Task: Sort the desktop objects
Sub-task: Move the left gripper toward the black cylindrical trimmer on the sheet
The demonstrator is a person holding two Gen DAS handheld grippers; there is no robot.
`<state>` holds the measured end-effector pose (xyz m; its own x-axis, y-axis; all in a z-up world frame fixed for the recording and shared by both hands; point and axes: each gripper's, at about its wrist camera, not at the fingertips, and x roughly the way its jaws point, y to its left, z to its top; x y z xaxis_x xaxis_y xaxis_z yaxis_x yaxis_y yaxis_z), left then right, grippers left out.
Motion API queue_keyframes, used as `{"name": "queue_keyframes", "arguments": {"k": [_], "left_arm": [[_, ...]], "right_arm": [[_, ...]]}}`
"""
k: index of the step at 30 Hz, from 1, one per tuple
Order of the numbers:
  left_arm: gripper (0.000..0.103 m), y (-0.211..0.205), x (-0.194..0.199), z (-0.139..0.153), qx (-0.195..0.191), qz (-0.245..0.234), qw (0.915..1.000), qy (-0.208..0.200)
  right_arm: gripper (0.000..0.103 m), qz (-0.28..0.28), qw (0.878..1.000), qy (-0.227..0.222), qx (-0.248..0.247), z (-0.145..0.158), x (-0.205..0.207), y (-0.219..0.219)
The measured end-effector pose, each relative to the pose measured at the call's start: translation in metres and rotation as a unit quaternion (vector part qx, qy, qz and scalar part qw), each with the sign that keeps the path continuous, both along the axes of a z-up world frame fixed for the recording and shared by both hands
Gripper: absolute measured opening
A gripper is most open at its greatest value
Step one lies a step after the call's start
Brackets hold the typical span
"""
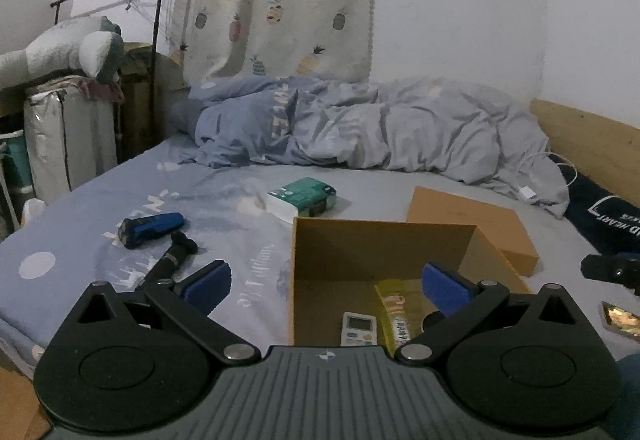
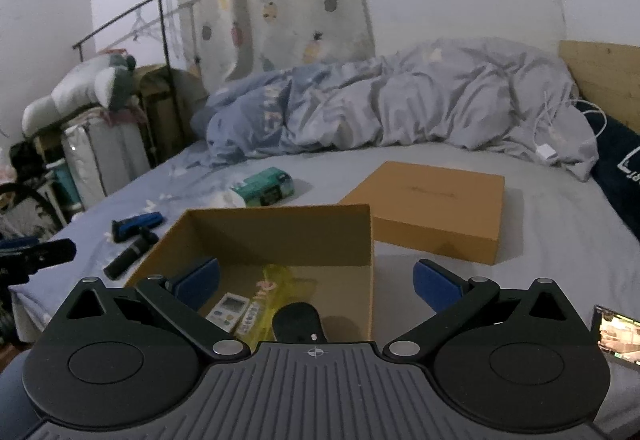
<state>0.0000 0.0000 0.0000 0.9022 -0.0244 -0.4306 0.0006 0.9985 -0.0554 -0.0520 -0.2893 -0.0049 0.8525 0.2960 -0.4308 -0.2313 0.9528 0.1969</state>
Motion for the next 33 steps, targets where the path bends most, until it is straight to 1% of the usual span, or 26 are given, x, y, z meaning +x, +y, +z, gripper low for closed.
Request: {"name": "queue_keyframes", "arguments": {"k": [5, 7, 10, 12, 14, 18, 25, 28, 31, 33], "left_arm": [[0.103, 0.005, 0.003, 0.003, -0.008, -0.004, 0.9999, -0.004], [0.103, 0.013, -0.001, 0.003, -0.02, -0.003, 0.9998, -0.008], [0.103, 0.011, 0.0, 0.0, -0.029, -0.003, 0.9996, 0.003], [0.103, 0.023, 0.006, 0.001, -0.053, -0.003, 0.9986, 0.009], [0.103, 0.029, 0.01, 0.004, -0.062, -0.004, 0.9981, 0.008], [0.103, 0.036, 0.013, 0.007, -0.062, -0.001, 0.998, 0.005], [0.103, 0.055, 0.022, 0.015, -0.085, 0.015, 0.9962, -0.008], [0.103, 0.062, 0.026, 0.016, -0.085, 0.021, 0.9961, -0.013], [0.103, 0.068, 0.033, 0.014, -0.085, 0.022, 0.9961, -0.009], [0.103, 0.074, 0.038, 0.013, -0.077, 0.019, 0.9968, -0.009]], "right_arm": [[0.103, 0.0, 1.0, 0.005, 0.002, -0.002, 0.002, 0.0], [0.103, 0.0, 1.0, 0.007, 0.003, -0.003, 0.002, 0.0], [0.103, 0.0, 1.0, 0.01, 0.004, -0.004, 0.003, 0.0], [0.103, 0.0, 1.0, 0.009, 0.006, -0.003, 0.002, 0.0], [0.103, 0.003, 1.0, 0.01, 0.01, -0.003, 0.002, -0.001], [0.103, 0.008, 1.0, 0.015, 0.017, -0.002, 0.003, -0.002], [0.103, 0.018, 0.999, 0.016, 0.028, -0.001, 0.01, 0.0], [0.103, 0.022, 0.999, 0.019, 0.038, -0.005, 0.018, 0.003], [0.103, 0.025, 0.999, 0.017, 0.039, -0.004, 0.027, 0.005], [0.103, 0.026, 0.999, 0.016, 0.04, -0.004, 0.032, 0.009]]}}
